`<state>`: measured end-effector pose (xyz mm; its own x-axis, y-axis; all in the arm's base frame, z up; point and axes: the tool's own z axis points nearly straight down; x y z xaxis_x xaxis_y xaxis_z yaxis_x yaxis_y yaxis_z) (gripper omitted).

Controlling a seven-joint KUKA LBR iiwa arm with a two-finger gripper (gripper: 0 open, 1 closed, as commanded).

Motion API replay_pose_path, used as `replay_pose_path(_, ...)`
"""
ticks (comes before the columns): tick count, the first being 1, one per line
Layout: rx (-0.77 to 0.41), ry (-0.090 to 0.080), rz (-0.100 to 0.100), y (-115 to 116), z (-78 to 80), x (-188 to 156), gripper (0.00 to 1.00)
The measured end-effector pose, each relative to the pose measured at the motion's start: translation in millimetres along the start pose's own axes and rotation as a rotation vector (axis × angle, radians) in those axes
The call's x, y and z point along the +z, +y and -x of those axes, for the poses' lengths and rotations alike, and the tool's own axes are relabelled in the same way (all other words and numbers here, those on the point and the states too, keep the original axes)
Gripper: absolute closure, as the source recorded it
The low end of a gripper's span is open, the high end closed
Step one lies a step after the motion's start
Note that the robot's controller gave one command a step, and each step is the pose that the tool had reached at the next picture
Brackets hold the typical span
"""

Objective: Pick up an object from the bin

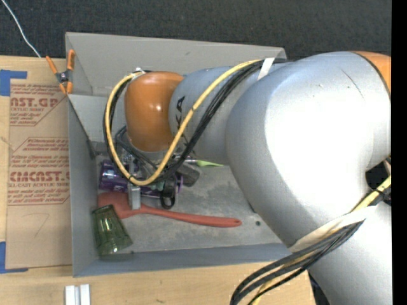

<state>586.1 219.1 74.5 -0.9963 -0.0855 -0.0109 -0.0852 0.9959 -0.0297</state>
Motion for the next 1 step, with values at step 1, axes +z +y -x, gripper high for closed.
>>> replay_pose_path(1, -0.208, -0.004, -0.008, 5.2, 3.0, -2.8, 1.0)
